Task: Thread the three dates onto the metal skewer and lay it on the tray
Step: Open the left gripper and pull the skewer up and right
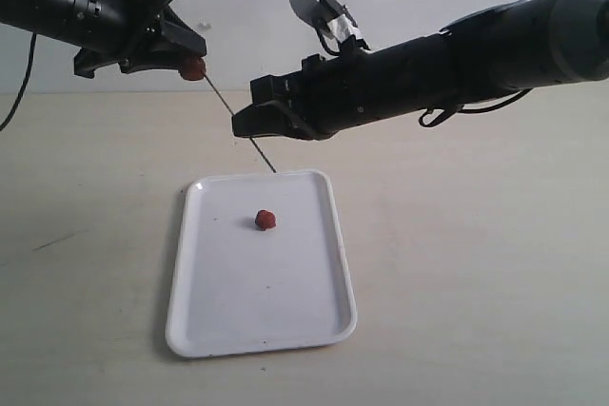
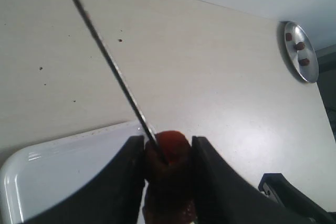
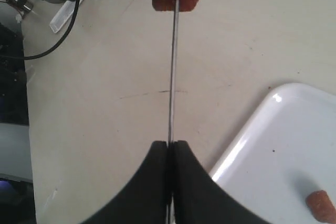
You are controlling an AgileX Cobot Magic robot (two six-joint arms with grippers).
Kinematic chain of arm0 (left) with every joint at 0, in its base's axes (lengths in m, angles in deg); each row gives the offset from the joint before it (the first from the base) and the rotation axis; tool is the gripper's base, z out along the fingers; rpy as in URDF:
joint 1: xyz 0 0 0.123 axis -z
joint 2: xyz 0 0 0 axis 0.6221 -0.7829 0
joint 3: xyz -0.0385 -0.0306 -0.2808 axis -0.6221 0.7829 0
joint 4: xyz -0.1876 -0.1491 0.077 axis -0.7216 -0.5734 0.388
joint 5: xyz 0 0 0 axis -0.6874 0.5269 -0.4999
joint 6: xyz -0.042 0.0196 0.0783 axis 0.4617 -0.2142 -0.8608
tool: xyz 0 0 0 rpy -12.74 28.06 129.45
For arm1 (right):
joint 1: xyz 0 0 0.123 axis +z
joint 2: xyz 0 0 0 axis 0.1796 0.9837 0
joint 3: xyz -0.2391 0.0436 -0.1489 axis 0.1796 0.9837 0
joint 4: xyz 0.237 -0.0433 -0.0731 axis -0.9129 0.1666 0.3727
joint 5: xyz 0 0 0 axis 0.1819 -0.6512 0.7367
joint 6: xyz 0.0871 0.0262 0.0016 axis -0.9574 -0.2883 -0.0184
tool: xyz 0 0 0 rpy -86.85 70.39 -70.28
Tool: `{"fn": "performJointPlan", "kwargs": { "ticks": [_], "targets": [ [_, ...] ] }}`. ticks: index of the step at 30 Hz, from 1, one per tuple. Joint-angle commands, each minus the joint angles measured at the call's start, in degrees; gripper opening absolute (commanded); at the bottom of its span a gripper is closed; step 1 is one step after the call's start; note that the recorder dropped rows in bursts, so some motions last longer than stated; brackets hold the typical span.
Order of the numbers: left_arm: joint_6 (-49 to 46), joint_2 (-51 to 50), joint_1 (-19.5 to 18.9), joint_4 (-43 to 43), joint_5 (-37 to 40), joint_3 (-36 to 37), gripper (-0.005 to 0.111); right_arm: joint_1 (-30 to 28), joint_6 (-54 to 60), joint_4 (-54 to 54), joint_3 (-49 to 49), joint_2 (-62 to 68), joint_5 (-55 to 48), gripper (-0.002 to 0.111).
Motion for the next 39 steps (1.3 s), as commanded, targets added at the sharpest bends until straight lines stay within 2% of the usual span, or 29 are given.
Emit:
{"fn": "performJointPlan", "kwargs": {
  "ticks": [1, 10, 16, 20, 26, 30, 39],
  "targets": [
    [0.3, 0.3, 0.6, -0.7, 0.1, 0.0, 0.031, 0.1, 0.7, 0.1, -0.8, 0.5, -2.3, 0.0],
    [-1.8, 0.3, 0.6, -1.4, -0.2, 0.0, 0.032, 0.1, 0.5, 3.2, -0.8, 0.6, -2.4, 0.0],
    [-1.8, 0.3, 0.6, -1.4, -0.2, 0.0, 0.058, 0.1, 0.5, 3.8, -0.8, 0.6, -2.4, 0.0],
    [-1.8, 0.3, 0.6, -1.4, -0.4, 0.0, 0.058, 0.1, 0.3, 4.6, -0.8, 0.6, -2.4, 0.0],
    [-2.2, 0.3, -0.5, -0.6, -1.1, 0.0, 0.058, 0.1, -8.0, 14.1, -0.8, -0.1, 5.0, 0.0],
    [-3.4, 0.3, -1.4, 0.2, -1.1, 0.0, 0.058, -0.1, -8.5, 17.1, -0.8, -1.5, 6.6, 0.0],
    [-3.4, 0.3, -1.4, 5.1, 0.0, 0.0, 0.058, -4.6, -9.5, 21.0, -0.8, -6.5, 7.7, 0.0]
  ]
}}
